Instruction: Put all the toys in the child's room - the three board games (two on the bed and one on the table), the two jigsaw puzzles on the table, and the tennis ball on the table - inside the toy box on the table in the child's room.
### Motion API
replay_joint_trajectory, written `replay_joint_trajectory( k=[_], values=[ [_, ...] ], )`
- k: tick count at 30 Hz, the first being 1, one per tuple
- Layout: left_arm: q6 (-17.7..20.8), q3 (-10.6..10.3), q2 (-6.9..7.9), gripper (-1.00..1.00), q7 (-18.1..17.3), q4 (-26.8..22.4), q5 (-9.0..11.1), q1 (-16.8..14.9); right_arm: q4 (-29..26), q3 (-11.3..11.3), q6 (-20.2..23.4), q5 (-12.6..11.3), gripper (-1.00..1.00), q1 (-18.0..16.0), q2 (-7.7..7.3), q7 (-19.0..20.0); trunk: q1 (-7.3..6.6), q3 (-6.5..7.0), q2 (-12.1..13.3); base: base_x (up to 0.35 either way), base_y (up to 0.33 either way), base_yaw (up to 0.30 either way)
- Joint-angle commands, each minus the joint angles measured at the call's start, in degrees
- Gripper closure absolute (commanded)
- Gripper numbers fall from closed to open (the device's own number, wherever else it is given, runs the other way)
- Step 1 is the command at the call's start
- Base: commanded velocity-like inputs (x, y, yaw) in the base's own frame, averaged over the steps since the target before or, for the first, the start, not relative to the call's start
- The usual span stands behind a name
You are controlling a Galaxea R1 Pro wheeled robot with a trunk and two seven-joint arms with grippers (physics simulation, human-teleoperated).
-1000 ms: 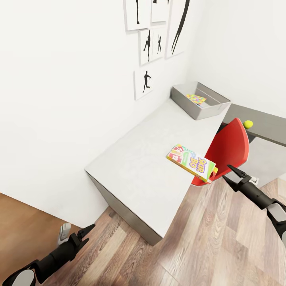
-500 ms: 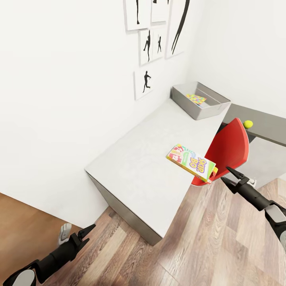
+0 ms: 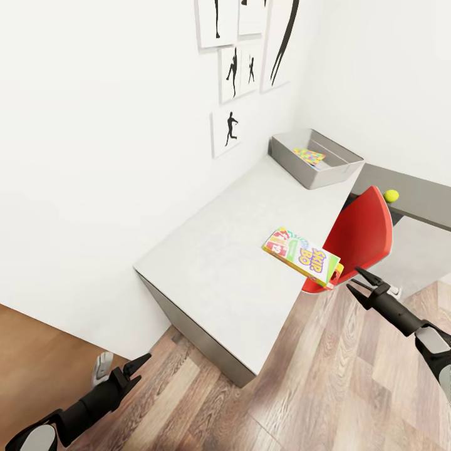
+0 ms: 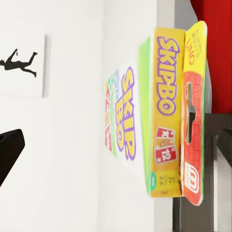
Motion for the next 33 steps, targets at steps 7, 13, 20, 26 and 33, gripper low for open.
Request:
replay_joint_trajectory(
  k=[7, 13, 20, 26, 33],
  values=[
    [0.37, 0.04, -0.01, -1.00, -0.06, -0.02, 0.11, -0.03, 1.58, -2.72, 0.33, -1.33, -1.00, -0.02, 0.57, -2.68, 0.01, -0.05, -0.04, 0.000, 0.000, 0.000],
    [0.37, 0.02, -0.01, -1.00, -0.05, -0.02, 0.10, -0.03, 2.24, -4.69, -0.03, -2.28, -1.00, 0.01, 1.14, -4.22, 0.01, -0.05, -0.04, 0.000, 0.000, 0.000],
    [0.37, -0.01, -0.01, -1.00, -0.04, -0.03, 0.10, -0.03, 2.49, -5.53, -0.33, -2.67, -1.00, 0.01, 1.60, -4.85, 0.01, -0.05, -0.04, 0.000, 0.000, 0.000],
    [0.37, -0.02, -0.01, -1.00, 0.01, 0.01, 0.08, -0.03, 2.60, -5.89, -0.47, -2.78, -1.00, 0.02, 1.87, -5.08, 0.01, -0.05, -0.04, 0.000, 0.000, 0.000],
    [0.37, -0.03, -0.01, -1.00, -0.01, -0.01, 0.08, -0.03, 2.60, -6.00, -0.53, -2.82, -1.00, 0.02, 2.02, -5.14, 0.01, -0.05, -0.04, 0.000, 0.000, 0.000]
  ],
)
